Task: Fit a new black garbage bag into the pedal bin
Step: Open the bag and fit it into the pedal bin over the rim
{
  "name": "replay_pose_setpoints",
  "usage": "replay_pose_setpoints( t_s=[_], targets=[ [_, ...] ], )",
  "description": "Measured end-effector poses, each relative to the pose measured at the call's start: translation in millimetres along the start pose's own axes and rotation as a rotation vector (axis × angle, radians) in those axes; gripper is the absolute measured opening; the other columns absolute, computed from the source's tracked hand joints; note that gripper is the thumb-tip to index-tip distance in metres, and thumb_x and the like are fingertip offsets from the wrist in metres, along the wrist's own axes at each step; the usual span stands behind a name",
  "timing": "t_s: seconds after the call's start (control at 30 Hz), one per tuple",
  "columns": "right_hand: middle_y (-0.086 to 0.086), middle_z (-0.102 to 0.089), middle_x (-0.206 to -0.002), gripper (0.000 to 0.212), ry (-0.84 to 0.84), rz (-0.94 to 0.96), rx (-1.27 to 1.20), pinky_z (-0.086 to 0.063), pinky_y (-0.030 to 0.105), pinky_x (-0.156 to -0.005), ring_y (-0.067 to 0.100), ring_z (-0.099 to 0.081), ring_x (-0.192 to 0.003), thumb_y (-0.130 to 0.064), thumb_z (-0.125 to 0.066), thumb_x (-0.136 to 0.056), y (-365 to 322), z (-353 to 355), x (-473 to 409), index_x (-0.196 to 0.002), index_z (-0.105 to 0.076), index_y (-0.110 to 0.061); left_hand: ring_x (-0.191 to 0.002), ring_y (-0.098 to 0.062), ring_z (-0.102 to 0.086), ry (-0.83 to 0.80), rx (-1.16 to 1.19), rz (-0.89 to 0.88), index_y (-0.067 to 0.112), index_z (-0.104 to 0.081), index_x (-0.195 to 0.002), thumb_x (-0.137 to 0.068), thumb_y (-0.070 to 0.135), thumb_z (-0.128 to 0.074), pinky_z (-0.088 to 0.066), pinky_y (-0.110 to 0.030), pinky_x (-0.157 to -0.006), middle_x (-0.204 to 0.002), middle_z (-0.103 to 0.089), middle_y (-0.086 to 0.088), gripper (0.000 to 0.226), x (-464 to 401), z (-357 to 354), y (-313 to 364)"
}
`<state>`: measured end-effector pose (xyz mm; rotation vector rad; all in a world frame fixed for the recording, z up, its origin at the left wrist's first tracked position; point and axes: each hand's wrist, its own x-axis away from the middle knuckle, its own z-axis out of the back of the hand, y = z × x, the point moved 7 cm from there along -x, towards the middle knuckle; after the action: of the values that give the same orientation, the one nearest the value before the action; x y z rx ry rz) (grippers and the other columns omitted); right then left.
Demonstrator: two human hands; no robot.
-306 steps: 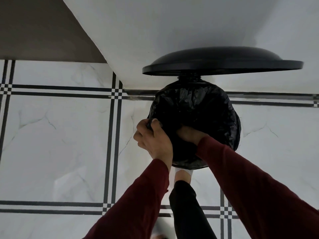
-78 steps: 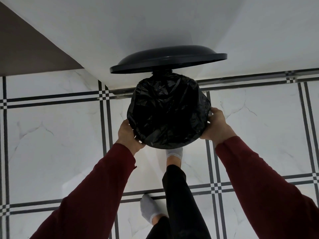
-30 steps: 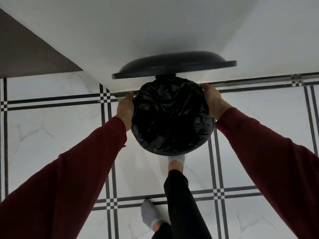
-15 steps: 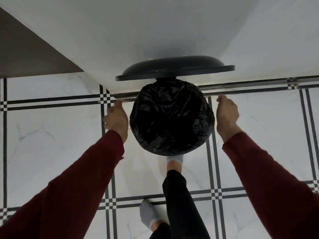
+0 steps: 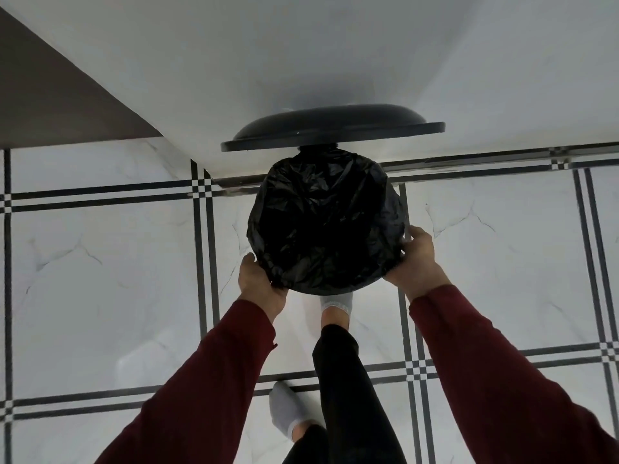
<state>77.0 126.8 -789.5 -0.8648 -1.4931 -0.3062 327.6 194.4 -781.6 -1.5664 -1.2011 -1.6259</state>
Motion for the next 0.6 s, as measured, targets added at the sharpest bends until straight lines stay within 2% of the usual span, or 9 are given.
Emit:
replay_pose_setpoints(
  t_s=[0.07, 0.17, 0.27, 0.33, 0.37, 0.4, 0.47, 0.53, 0.6],
  targets=[
    [0.013, -0.081, -0.092, 0.045, 0.012, -0.050, -0.004, -0.061, 0.055, -0.087, 0.037, -0.078, -0.088, -0.036, -0.051, -0.094, 2.7, 5.0, -2.9, -0.085, -0.084, -0.006, -0.110, -0.028, -0.066, -0.024, -0.004, 0.021, 0.015, -0.060, -0.133, -0.107, 0.045, -0.037, -0.052, -0.047, -0.099, -0.125, -0.066, -0.012, 0.045, -0.5, 3.4, -1.8],
    [0.009, -0.076, -0.114, 0.040, 0.071, -0.121, 0.011, -0.053, 0.056, -0.095, 0.036, -0.073, -0.107, -0.045, -0.050, -0.096, 6.2, 16.5, -4.6, -0.108, -0.075, -0.016, -0.118, -0.029, -0.061, -0.036, -0.075, 0.119, 0.026, -0.064, -0.129, -0.101, 0.056, -0.038, -0.044, -0.058, -0.104, -0.128, -0.063, -0.006, 0.049, -1.9, 12.8, -4.6],
    [-0.002, -0.069, -0.120, 0.030, 0.078, -0.157, 0.072, -0.044, 0.055, -0.089, 0.025, -0.061, -0.116, -0.045, -0.055, -0.089, 9.6, 26.2, -1.4, -0.088, -0.074, -0.023, -0.116, -0.030, -0.064, -0.074, 0.011, 0.160, 0.026, -0.064, -0.126, -0.101, 0.058, -0.040, -0.046, -0.059, -0.098, -0.126, -0.066, -0.008, 0.047, -0.2, 15.6, -9.1],
    [-0.002, -0.068, -0.118, 0.028, 0.050, -0.185, 0.039, -0.046, 0.058, -0.088, 0.026, -0.061, -0.115, -0.044, -0.060, -0.086, 15.0, 30.2, 1.8, -0.073, -0.074, -0.023, -0.112, -0.030, -0.068, -0.065, 0.074, 0.149, 0.021, -0.060, -0.130, -0.102, 0.056, -0.044, -0.053, -0.053, -0.088, -0.126, -0.067, -0.012, 0.048, 0.5, 18.0, -13.8],
    [0.000, -0.068, -0.118, 0.029, 0.027, -0.187, 0.015, -0.049, 0.060, -0.086, 0.028, -0.062, -0.115, -0.044, -0.061, -0.087, 17.4, 30.2, 3.8, -0.073, -0.076, -0.023, -0.110, -0.030, -0.069, -0.061, 0.100, 0.138, 0.018, -0.059, -0.132, -0.102, 0.054, -0.045, -0.055, -0.051, -0.084, -0.125, -0.067, -0.013, 0.050, 0.5, 19.1, -15.7],
    [0.001, -0.068, -0.118, 0.030, 0.009, -0.173, -0.004, -0.053, 0.060, -0.082, 0.030, -0.064, -0.114, -0.044, -0.061, -0.088, 18.9, 29.8, 5.2, -0.078, -0.078, -0.023, -0.109, -0.030, -0.069, -0.062, 0.111, 0.130, 0.017, -0.059, -0.134, -0.102, 0.054, -0.044, -0.056, -0.049, -0.083, -0.125, -0.067, -0.013, 0.051, -0.1, 19.4, -17.1],
    [0.003, -0.070, -0.121, 0.031, -0.010, -0.127, -0.043, -0.057, 0.057, -0.079, 0.032, -0.067, -0.112, -0.045, -0.058, -0.091, 21.4, 26.9, 5.4, -0.099, -0.077, -0.022, -0.114, -0.030, -0.066, -0.074, 0.073, 0.125, 0.020, -0.061, -0.133, -0.101, 0.057, -0.042, -0.052, -0.053, -0.093, -0.127, -0.067, -0.011, 0.052, -1.4, 18.2, -19.3],
    [0.008, -0.071, -0.127, 0.039, -0.038, -0.103, -0.127, -0.057, 0.061, -0.087, 0.036, -0.069, -0.114, -0.044, -0.055, -0.095, 26.4, 20.0, 3.4, -0.120, -0.072, -0.019, -0.118, -0.032, -0.061, -0.089, 0.041, 0.135, 0.025, -0.063, -0.129, -0.099, 0.060, -0.041, -0.046, -0.063, -0.099, -0.128, -0.064, -0.009, 0.050, -2.0, 14.7, -21.0],
    [0.013, -0.071, -0.129, 0.042, -0.051, -0.091, -0.221, -0.051, 0.065, -0.097, 0.041, -0.070, -0.114, -0.043, -0.051, -0.098, 31.6, 15.3, 2.7, -0.126, -0.069, -0.018, -0.119, -0.034, -0.061, -0.106, 0.058, 0.140, 0.027, -0.064, -0.128, -0.098, 0.061, -0.042, -0.047, -0.067, -0.097, -0.128, -0.062, -0.010, 0.050, -1.5, 10.7, -21.9]
  ],
)
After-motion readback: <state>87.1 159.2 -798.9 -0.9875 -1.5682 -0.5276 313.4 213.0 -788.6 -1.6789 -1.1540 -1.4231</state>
